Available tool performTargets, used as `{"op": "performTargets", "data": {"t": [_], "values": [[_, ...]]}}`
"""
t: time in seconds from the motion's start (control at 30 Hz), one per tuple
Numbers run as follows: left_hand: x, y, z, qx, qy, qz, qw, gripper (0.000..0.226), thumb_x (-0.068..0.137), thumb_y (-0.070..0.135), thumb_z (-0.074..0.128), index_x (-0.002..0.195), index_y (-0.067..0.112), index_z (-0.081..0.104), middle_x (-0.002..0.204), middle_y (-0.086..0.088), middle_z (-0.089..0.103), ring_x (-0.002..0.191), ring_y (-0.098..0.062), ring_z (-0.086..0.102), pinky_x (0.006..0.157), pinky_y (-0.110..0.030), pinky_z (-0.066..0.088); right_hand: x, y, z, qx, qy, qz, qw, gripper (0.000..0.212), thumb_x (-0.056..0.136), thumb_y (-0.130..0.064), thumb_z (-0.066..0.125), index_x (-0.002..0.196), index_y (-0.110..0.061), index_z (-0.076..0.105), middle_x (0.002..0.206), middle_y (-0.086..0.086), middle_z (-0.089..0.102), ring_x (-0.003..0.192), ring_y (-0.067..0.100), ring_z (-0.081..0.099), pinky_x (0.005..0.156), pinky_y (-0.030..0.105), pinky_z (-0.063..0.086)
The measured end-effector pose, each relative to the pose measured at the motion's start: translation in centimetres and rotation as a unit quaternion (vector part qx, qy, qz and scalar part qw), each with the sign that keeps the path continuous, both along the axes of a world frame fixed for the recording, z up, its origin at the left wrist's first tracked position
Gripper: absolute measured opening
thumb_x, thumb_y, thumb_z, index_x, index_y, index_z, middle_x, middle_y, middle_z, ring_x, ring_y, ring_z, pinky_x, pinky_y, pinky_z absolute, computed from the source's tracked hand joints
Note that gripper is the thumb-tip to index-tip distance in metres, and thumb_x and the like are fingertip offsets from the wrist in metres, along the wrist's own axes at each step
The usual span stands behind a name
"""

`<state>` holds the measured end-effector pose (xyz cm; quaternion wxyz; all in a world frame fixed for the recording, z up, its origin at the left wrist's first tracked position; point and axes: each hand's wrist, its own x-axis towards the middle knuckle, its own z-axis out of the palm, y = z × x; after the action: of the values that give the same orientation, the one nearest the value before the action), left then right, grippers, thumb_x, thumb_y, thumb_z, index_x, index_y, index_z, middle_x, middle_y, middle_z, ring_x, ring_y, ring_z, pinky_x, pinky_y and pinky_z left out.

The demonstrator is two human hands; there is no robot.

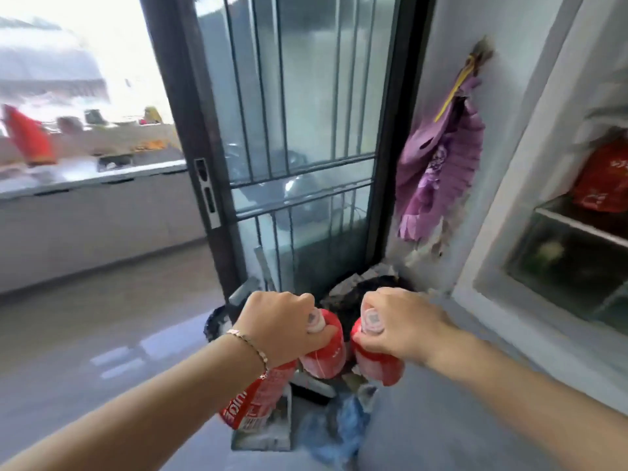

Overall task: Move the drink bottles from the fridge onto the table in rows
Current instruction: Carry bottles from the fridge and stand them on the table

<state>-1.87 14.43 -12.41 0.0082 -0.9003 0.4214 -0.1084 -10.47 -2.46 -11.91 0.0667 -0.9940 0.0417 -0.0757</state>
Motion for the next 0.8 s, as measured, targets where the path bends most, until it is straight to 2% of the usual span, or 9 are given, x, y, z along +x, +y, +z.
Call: {"op": "performTargets", "data": {"t": [0.07,0.2,0.27,0.37,0.4,0.5,0.57,0.7,0.8], "values": [[-0.9,5.6,-1.2,0.014,-0.007,0.068,0.998,0.046,0.078,0.066,0.037,0.079,0.021,0.048,0.092,-0.002,0.069,0.085,-0.025,0.066,0.065,-0.028,0.040,1.6,4.7,-1.1,-0.002,0.012,0.061,0.998,0.030,0.079,-0.050,0.055,0.094,-0.024,0.056,0.105,-0.003,0.062,0.105,0.020,0.056,0.073,0.029,0.040],[-4.3,17.3,-2.2,0.021,-0.018,0.193,0.981,0.047,0.078,0.060,0.038,0.086,0.017,0.056,0.089,-0.004,0.069,0.083,-0.028,0.065,0.063,-0.026,0.036,3.2,15.2,-2.3,-0.024,0.025,0.199,0.979,0.033,0.078,-0.051,0.056,0.095,-0.022,0.057,0.102,-0.001,0.064,0.101,0.022,0.059,0.074,0.030,0.044],[-7.2,23.2,-2.0,0.006,-0.007,0.251,0.968,0.044,0.078,0.058,0.040,0.080,0.017,0.057,0.081,-0.003,0.070,0.074,-0.026,0.066,0.057,-0.025,0.033,3.1,21.0,-2.6,-0.035,0.031,0.266,0.963,0.032,0.078,-0.050,0.057,0.094,-0.022,0.058,0.099,0.000,0.066,0.096,0.024,0.062,0.069,0.029,0.043],[-12.3,32.0,-2.3,-0.006,0.001,0.310,0.951,0.043,0.073,0.058,0.054,0.061,0.017,0.058,0.055,0.002,0.066,0.045,-0.017,0.060,0.045,-0.019,0.028,1.8,30.2,-3.0,-0.088,0.032,0.344,0.934,0.029,0.078,-0.047,0.054,0.090,-0.021,0.059,0.095,0.000,0.069,0.086,0.025,0.065,0.060,0.025,0.038],[-14.2,35.0,-2.7,-0.010,0.012,0.335,0.942,0.043,0.073,0.059,0.055,0.062,0.017,0.057,0.056,0.002,0.066,0.046,-0.018,0.060,0.046,-0.019,0.028,1.0,33.3,-3.1,-0.094,0.037,0.363,0.926,0.029,0.078,-0.047,0.053,0.091,-0.021,0.059,0.096,0.000,0.069,0.084,0.025,0.065,0.060,0.025,0.038],[-20.3,43.9,-4.8,-0.011,0.025,0.439,0.898,0.046,0.077,0.067,0.040,0.082,0.022,0.051,0.083,0.001,0.069,0.075,-0.021,0.065,0.056,-0.025,0.031,-2.0,42.7,-3.1,-0.092,0.066,0.419,0.901,0.028,0.083,-0.046,0.052,0.097,-0.022,0.058,0.098,0.001,0.068,0.075,0.021,0.059,0.059,0.025,0.040],[-24.7,49.7,-6.4,0.011,0.017,0.490,0.871,0.050,0.078,0.070,0.035,0.088,0.023,0.048,0.091,0.001,0.068,0.084,-0.022,0.064,0.059,-0.027,0.031,-4.8,49.1,-3.3,-0.085,0.077,0.458,0.882,0.030,0.085,-0.045,0.051,0.103,-0.022,0.059,0.099,0.000,0.068,0.077,0.018,0.060,0.059,0.025,0.046],[-34.1,60.1,-7.6,0.020,0.034,0.565,0.824,0.054,0.077,0.073,0.033,0.090,0.024,0.049,0.093,0.001,0.067,0.087,-0.021,0.063,0.059,-0.029,0.030,-11.5,61.6,-3.7,-0.049,0.111,0.510,0.852,0.034,0.084,-0.045,0.054,0.108,-0.021,0.057,0.100,0.000,0.067,0.080,0.018,0.060,0.060,0.024,0.048],[-40.6,66.6,-8.0,0.007,0.025,0.614,0.789,0.051,0.076,0.075,0.032,0.081,0.026,0.042,0.090,0.003,0.067,0.085,-0.019,0.063,0.058,-0.029,0.029,-16.3,70.1,-4.3,-0.044,0.126,0.551,0.824,0.037,0.081,-0.047,0.058,0.109,-0.022,0.058,0.103,0.000,0.066,0.089,0.021,0.064,0.072,0.032,0.056]]}}
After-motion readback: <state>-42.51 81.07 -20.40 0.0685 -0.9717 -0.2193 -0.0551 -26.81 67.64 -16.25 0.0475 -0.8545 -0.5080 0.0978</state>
